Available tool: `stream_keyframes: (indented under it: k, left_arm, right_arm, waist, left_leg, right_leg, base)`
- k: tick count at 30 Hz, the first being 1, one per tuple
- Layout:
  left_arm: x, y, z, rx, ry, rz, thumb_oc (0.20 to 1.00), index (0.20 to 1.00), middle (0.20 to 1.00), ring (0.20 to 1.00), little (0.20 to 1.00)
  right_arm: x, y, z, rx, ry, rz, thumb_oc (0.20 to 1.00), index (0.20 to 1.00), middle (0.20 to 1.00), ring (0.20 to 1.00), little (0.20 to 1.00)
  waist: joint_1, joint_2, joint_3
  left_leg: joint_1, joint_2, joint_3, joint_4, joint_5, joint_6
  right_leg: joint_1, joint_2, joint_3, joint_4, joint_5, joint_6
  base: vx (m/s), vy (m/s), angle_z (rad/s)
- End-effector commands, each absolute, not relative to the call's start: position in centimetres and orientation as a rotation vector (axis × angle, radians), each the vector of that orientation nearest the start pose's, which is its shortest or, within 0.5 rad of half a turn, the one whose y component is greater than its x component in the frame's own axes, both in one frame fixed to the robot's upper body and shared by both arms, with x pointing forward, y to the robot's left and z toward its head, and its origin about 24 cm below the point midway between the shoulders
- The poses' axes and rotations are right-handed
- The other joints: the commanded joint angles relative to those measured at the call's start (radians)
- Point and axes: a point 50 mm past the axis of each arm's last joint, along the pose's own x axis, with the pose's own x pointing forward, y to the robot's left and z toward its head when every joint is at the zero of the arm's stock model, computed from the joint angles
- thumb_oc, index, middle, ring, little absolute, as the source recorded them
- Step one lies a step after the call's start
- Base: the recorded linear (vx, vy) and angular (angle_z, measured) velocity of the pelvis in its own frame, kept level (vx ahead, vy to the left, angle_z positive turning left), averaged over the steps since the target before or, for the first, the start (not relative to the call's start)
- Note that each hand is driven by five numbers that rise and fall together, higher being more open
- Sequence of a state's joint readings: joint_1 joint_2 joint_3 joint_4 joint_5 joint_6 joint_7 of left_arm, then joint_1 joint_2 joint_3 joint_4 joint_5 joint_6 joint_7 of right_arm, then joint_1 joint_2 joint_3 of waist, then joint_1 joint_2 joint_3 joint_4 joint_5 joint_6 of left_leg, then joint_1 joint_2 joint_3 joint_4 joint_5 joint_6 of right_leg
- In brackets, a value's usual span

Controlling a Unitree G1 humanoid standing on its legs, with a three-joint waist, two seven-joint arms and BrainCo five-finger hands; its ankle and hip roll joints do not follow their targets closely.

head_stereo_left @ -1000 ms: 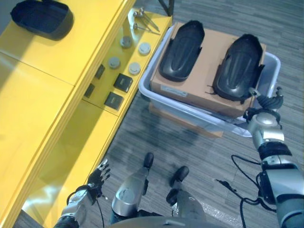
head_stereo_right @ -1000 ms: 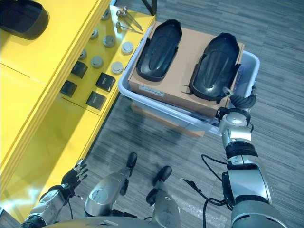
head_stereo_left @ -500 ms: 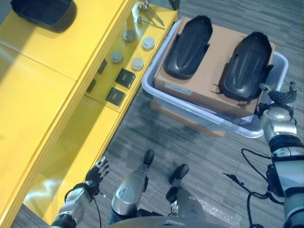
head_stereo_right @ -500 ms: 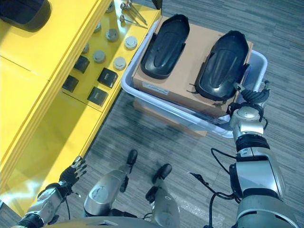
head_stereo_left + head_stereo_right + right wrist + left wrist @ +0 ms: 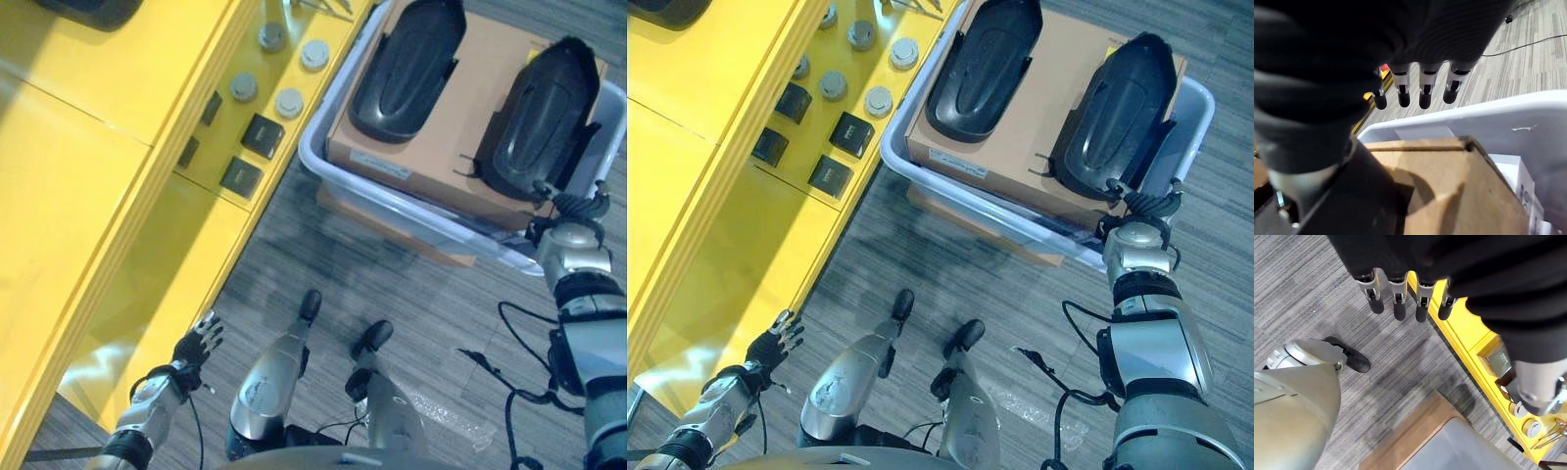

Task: Move parts from the plastic box to the shelf.

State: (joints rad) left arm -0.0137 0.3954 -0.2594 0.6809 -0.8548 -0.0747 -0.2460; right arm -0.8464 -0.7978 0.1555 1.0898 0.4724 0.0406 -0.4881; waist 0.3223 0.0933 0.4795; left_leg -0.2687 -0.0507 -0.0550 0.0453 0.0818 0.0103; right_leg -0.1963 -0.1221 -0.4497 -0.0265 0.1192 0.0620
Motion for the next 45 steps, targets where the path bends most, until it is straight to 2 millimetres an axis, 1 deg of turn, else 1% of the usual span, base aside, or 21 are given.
stream_keyframes:
  k: [1,4,5,6,14,19,21,23,26,27,29,30,32,33,36,38,41,42,43,44,45]
  left_arm:
    - [19.8,23.1,-7.8,-0.382,0.557,-0.048,1.0,1.0,1.0,1.0,1.0]
    - [19.9,23.1,-7.7,-0.381,0.553,-0.055,1.0,1.0,1.0,1.0,1.0]
    - [20.0,23.2,-7.7,-0.38,0.551,-0.057,1.0,1.0,1.0,1.0,1.0]
    - [20.0,23.2,-7.6,-0.382,0.546,-0.061,1.0,1.0,1.0,1.0,1.0]
    - [20.6,22.8,-6.9,-0.393,0.513,-0.096,1.0,1.0,1.0,1.0,1.0]
    - [20.6,22.5,-6.7,-0.403,0.504,-0.121,1.0,1.0,1.0,1.0,1.0]
    - [20.6,22.5,-6.7,-0.404,0.503,-0.124,1.0,1.0,1.0,1.0,1.0]
    - [20.4,22.3,-6.5,-0.412,0.494,-0.14,1.0,1.0,1.0,1.0,1.0]
    - [20.4,22.1,-6.2,-0.411,0.488,-0.159,1.0,1.0,1.0,1.0,1.0]
    - [20.4,21.8,-5.9,-0.415,0.48,-0.184,1.0,1.0,1.0,1.0,1.0]
    - [20.5,21.2,-5.5,-0.435,0.472,-0.216,1.0,1.0,1.0,1.0,1.0]
    - [20.5,21.0,-5.3,-0.436,0.465,-0.229,1.0,1.0,1.0,1.0,1.0]
    - [20.9,20.1,-4.8,-0.466,0.448,-0.264,1.0,1.0,1.0,1.0,1.0]
    - [20.9,20.0,-4.7,-0.471,0.445,-0.268,1.0,1.0,1.0,1.0,1.0]
    - [21.7,18.9,-3.4,-0.514,0.407,-0.312,1.0,1.0,1.0,1.0,1.0]
    - [23.8,17.1,-1.4,-0.524,0.363,-0.36,1.0,1.0,1.0,1.0,1.0]
    - [25.7,15.8,0.0,-0.492,0.368,-0.367,1.0,1.0,1.0,1.0,1.0]
    - [27.3,14.5,0.7,-0.46,0.394,-0.353,1.0,1.0,1.0,1.0,1.0]
    - [27.9,14.0,1.0,-0.453,0.396,-0.36,1.0,1.0,1.0,1.0,1.0]
    - [29.1,12.5,1.5,-0.449,0.426,-0.359,1.0,1.0,1.0,1.0,1.0]
    - [30.3,11.3,1.8,-0.431,0.45,-0.321,1.0,1.0,1.0,1.0,1.0]
  right_arm:
    - [33.2,-38.8,16.9,-0.369,0.083,-0.894,1.0,1.0,1.0,1.0,1.0]
    - [33.5,-38.4,16.8,-0.376,0.098,-0.875,1.0,1.0,1.0,1.0,1.0]
    - [33.6,-38.3,16.7,-0.379,0.101,-0.872,0.853,0.853,0.853,0.853,0.853]
    - [33.6,-38.3,16.4,-0.371,0.105,-0.867,0.2,0.2,0.2,0.2,0.2]
    - [33.2,-38.6,15.8,-0.358,0.112,-0.85,0.2,0.2,0.2,0.2,0.2]
    - [32.8,-38.5,14.4,-0.337,0.132,-0.843,0.2,0.2,0.2,0.2,0.2]
    - [32.7,-38.5,14.1,-0.333,0.133,-0.841,0.2,0.2,0.2,0.2,0.2]
    - [32.3,-38.1,12.8,-0.322,0.132,-0.81,0.2,0.2,0.2,0.2,0.2]
    - [32.2,-37.4,12.1,-0.313,0.126,-0.787,0.2,0.2,0.2,0.2,0.2]
    - [32.0,-36.6,11.2,-0.314,0.125,-0.748,0.2,0.2,0.2,0.2,0.2]
    - [31.5,-35.5,9.8,-0.313,0.129,-0.709,0.2,0.2,0.2,0.2,0.2]
    - [31.4,-35.3,9.7,-0.31,0.126,-0.704,0.2,0.2,0.2,0.2,0.2]
    - [31.1,-34.1,8.7,-0.303,0.127,-0.667,0.2,0.2,0.2,0.2,0.2]
    - [31.0,-34.0,8.6,-0.304,0.125,-0.664,0.2,0.2,0.2,0.2,0.2]
    - [30.6,-32.5,7.5,-0.295,0.123,-0.614,0.2,0.2,0.2,0.2,0.2]
    - [31.1,-30.3,6.9,-0.269,0.122,-0.53,0.2,0.2,0.2,0.2,0.2]
    - [31.8,-28.2,6.9,-0.25,0.103,-0.467,0.2,0.2,0.2,0.2,0.2]
    - [32.9,-25.9,7.6,-0.225,0.075,-0.396,0.2,0.2,0.2,0.2,0.2]
    - [33.3,-25.0,8.0,-0.22,0.058,-0.367,0.2,0.2,0.2,0.2,0.2]
    - [34.2,-22.7,8.9,-0.216,0.018,-0.299,0.2,0.2,0.2,0.2,0.2]
    - [35.2,-20.3,9.9,-0.22,-0.018,-0.235,0.2,0.2,0.2,0.2,0.2]
  waist:
    - [0.016,-0.018,-0.017]
    - [0.016,-0.016,-0.007]
    - [0.016,-0.016,-0.004]
    - [0.017,-0.017,0.0]
    - [0.012,-0.025,-0.011]
    - [0.01,-0.035,-0.037]
    - [0.01,-0.037,-0.042]
    - [0.008,-0.048,-0.073]
    - [0.006,-0.057,-0.097]
    - [-0.001,-0.065,-0.133]
    - [-0.013,-0.075,-0.177]
    - [-0.017,-0.078,-0.186]
    - [-0.03,-0.084,-0.224]
    - [-0.032,-0.086,-0.23]
    - [-0.047,-0.093,-0.28]
    - [-0.07,-0.098,-0.332]
    - [-0.088,-0.097,-0.355]
    - [-0.108,-0.096,-0.374]
    - [-0.116,-0.094,-0.38]
    - [-0.132,-0.089,-0.392]
    - [-0.147,-0.086,-0.403]
  left_leg:
    - [-0.12,0.024,-0.034,0.103,-0.069,-0.042]
    - [-0.135,0.021,-0.034,0.112,-0.068,-0.041]
    - [-0.137,0.021,-0.034,0.113,-0.068,-0.041]
    - [-0.139,0.021,-0.033,0.114,-0.067,-0.041]
    - [-0.129,0.027,-0.029,0.116,-0.074,-0.043]
    - [-0.094,0.034,-0.024,0.107,-0.082,-0.048]
    - [-0.086,0.036,-0.024,0.105,-0.082,-0.049]
    - [-0.046,0.043,-0.021,0.094,-0.088,-0.052]
    - [-0.014,0.051,-0.019,0.083,-0.093,-0.055]
    - [0.033,0.062,-0.008,0.066,-0.098,-0.059]
    - [0.077,0.074,0.003,0.053,-0.102,-0.062]
    - [0.079,0.075,0.003,0.049,-0.098,-0.061]
    - [0.126,0.09,0.017,0.033,-0.101,-0.064]
    - [0.127,0.09,0.018,0.029,-0.098,-0.064]
    - [0.175,0.102,0.037,0.01,-0.098,-0.064]
    - [0.227,0.115,0.062,-0.009,-0.098,-0.065]
    - [0.26,0.121,0.078,-0.021,-0.097,-0.063]
    - [0.285,0.125,0.097,-0.031,-0.095,-0.064]
    - [0.293,0.126,0.102,-0.034,-0.094,-0.065]
    - [0.308,0.13,0.111,-0.04,-0.091,-0.065]
    - [0.32,0.131,0.121,-0.043,-0.09,-0.066]
  right_leg:
    - [-0.033,-0.137,0.084,0.099,-0.053,0.134]
    - [-0.046,-0.137,0.086,0.105,-0.053,0.133]
    - [-0.049,-0.136,0.087,0.106,-0.054,0.133]
    - [-0.05,-0.135,0.087,0.107,-0.053,0.132]
    - [-0.042,-0.134,0.088,0.104,-0.054,0.132]
    - [-0.004,-0.13,0.084,0.088,-0.056,0.13]
    - [0.003,-0.129,0.083,0.085,-0.056,0.13]
    - [0.043,-0.123,0.079,0.07,-0.059,0.128]
    - [0.073,-0.119,0.076,0.058,-0.062,0.127]
    - [0.113,-0.112,0.077,0.043,-0.066,0.126]
    - [0.148,-0.105,0.084,0.033,-0.07,0.124]
    - [0.149,-0.106,0.083,0.031,-0.069,0.124]
    - [0.183,-0.097,0.094,0.022,-0.072,0.121]
    - [0.183,-0.098,0.094,0.02,-0.07,0.121]
    - [0.219,-0.091,0.105,0.007,-0.072,0.118]
    - [0.251,-0.086,0.124,-0.002,-0.073,0.118]
    - [0.272,-0.083,0.137,-0.004,-0.074,0.119]
    - [0.286,-0.081,0.15,-0.009,-0.069,0.122]
    - [0.289,-0.081,0.155,-0.009,-0.068,0.123]
    - [0.294,-0.08,0.166,-0.009,-0.068,0.124]
    - [0.298,-0.079,0.175,-0.01,-0.067,0.127]
  base:
    - [-0.04,-0.003,0.0]
    - [0.0,0.0,0.0]
    - [0.0,0.0,0.0]
    - [0.0,0.0,0.0]
    - [0.0,0.0,0.0]
    - [0.01,-0.01,0.0]
    - [0.03,-0.011,0.01]
    - [0.08,-0.032,0.01]
    - [0.07,-0.015,0.0]
    - [0.18,0.002,-0.02]
    - [0.15,0.004,-0.08]
    - [0.09,-0.002,-0.15]
    - [0.12,-0.01,-0.14]
    - [0.12,-0.012,-0.13]
    - [0.11,0.005,-0.11]
    - [0.08,-0.002,-0.26]
    - [0.01,-0.005,-0.14]
    - [-0.01,0.006,-0.23]
    - [-0.02,0.016,-0.24]
    - [-0.02,0.02,-0.25]
    - [-0.02,0.015,-0.24]
